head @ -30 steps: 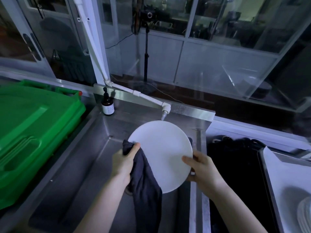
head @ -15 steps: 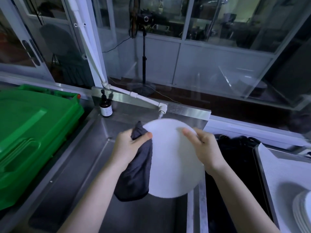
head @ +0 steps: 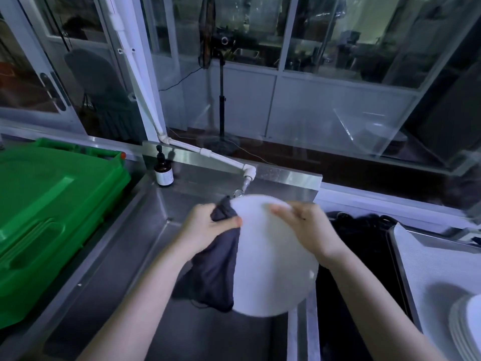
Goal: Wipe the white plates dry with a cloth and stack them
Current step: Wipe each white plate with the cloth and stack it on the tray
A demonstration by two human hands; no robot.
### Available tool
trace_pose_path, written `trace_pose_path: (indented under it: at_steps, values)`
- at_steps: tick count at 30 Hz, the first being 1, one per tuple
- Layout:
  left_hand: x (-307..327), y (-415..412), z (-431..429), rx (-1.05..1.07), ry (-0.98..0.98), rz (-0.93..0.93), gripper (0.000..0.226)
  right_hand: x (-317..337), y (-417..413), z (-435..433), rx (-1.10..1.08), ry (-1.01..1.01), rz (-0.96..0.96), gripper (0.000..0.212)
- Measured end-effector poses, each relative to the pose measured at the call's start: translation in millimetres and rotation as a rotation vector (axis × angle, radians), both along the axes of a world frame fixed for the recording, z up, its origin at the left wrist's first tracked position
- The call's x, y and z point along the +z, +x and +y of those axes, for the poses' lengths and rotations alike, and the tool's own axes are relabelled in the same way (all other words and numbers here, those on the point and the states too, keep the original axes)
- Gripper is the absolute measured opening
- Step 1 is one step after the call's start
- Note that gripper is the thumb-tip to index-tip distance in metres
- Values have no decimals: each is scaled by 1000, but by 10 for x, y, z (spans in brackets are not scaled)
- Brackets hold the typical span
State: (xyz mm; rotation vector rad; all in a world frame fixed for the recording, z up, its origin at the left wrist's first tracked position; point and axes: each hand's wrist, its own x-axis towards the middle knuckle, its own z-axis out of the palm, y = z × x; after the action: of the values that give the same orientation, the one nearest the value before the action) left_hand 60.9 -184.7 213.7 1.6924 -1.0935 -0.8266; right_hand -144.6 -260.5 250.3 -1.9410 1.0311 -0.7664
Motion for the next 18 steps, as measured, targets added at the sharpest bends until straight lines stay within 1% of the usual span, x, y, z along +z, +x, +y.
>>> trace_pose_path:
  at_steps: [3, 4, 5, 6, 8, 9, 10, 11, 12, 13, 14, 15, 16, 17, 18]
  values:
    - [-167, -169, 52, 462, -32, 305, 25, -102, 95, 105, -439, 228, -384, 38]
    - [-203, -246, 40, 566, -33, 407, 25, -183, 186, 204, -570, 290, -495, 38]
    - [-225, -302, 26, 638, -34, 493, 25, -261, 267, 304, -659, 346, -562, 37]
    - [-241, -316, 18, 687, -36, 544, 26, -328, 311, 376, -684, 396, -587, 33]
    - [-245, -247, 34, 717, -38, 593, 25, -375, 278, 416, -571, 458, -539, 29]
    - [-246, -187, 51, 698, -47, 583, 25, -352, 208, 384, -490, 434, -489, 32]
    - [-235, -124, 75, 665, -69, 546, 24, -316, 126, 313, -407, 370, -443, 34]
    - [-220, -64, 89, 618, -87, 486, 24, -254, 50, 219, -336, 289, -402, 31]
    - [-184, -25, 104, 554, -97, 416, 22, -153, -7, 122, -255, 223, -365, 23]
    - [-146, 4, 102, 475, -103, 334, 18, -46, -48, 27, -155, 163, -298, 18]
    - [-103, 14, 89, 389, -110, 247, 17, 55, -63, -53, -44, 99, -190, 19]
    - [-59, 17, 69, 299, -117, 164, 20, 134, -46, -108, 56, 30, -53, 26]
    - [-10, 14, 48, 205, -121, 86, 27, 180, -13, -136, 135, -29, 77, 42]
    - [34, 6, 24, 112, -122, 7, 33, 201, 21, -137, 194, -63, 168, 59]
    - [75, -3, 4, 33, -121, -63, 35, 199, 45, -121, 221, -75, 204, 71]
